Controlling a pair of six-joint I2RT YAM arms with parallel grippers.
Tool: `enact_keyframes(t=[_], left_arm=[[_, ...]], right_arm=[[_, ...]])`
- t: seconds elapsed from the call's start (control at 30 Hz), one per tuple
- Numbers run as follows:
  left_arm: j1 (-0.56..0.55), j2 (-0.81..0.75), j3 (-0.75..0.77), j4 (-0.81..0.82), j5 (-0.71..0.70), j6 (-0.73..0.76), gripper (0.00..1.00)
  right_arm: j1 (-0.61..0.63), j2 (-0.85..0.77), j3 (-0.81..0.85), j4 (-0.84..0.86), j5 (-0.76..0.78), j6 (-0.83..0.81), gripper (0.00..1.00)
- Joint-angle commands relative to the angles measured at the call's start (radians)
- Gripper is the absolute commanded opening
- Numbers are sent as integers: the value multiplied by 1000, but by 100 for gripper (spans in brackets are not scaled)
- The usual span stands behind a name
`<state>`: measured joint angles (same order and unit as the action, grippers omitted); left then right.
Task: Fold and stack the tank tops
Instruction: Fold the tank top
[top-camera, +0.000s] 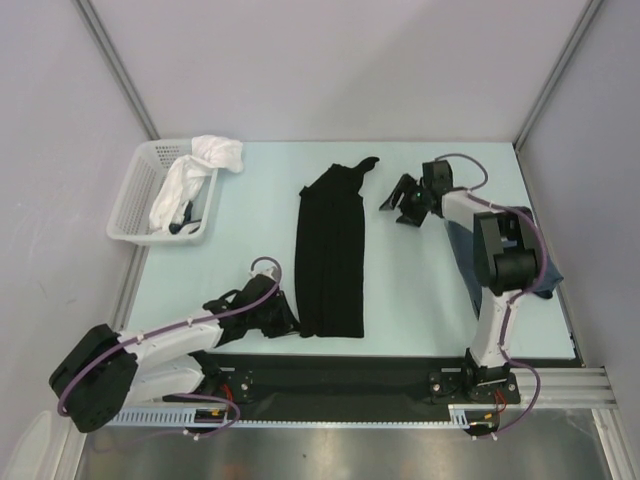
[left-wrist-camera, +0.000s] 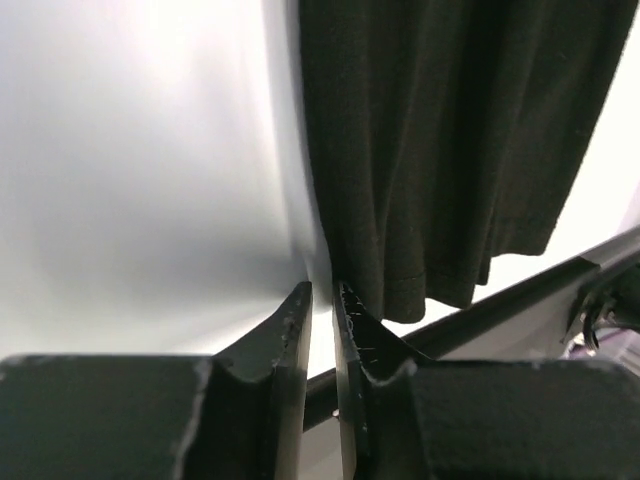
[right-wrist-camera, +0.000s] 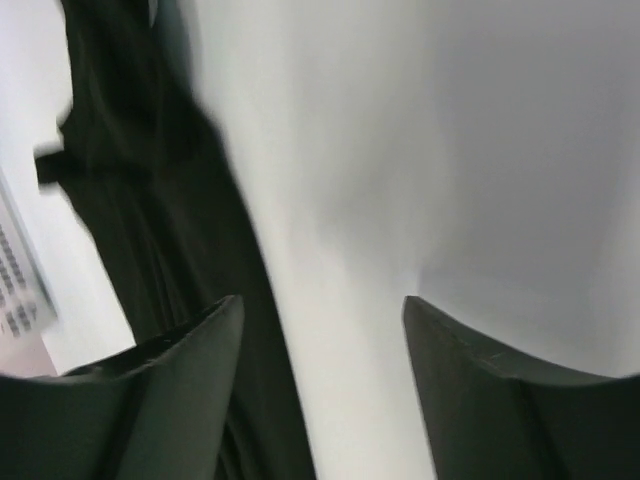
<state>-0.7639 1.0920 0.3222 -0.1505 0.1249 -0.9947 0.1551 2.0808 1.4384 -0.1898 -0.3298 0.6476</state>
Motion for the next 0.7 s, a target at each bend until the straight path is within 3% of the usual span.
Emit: enact_keyframes(t=[0.0,0.1,0.3,0.4,0.43,0.53,0.67], left_arm=[[-5,-32,-9,-185,-122,22,21],[-5,-89,-38,-192,-122,7,18],[-5,-164,-37,-293,-224,5,22],[-6,-202,-18,-350,-257,4,49],[-6,-213,-15,-359,-269,1,63],[-6,-231,-18,-316,-237,10,67],[-8,-205,-25,-247,-183,25,63]], right_arm=[[64,-218,-225,35,-49,-46,68],[129,-393,-449,35,-35,-43,57],[270,-774,-777,-2,15,-5,60],[338,-905,-900,-36,21,66,66],[369,-968,-938,-54,37,98,68],[477,-1028,-984,-86,75,170,69],[601,-1032,-1035,-37,121,247,65]])
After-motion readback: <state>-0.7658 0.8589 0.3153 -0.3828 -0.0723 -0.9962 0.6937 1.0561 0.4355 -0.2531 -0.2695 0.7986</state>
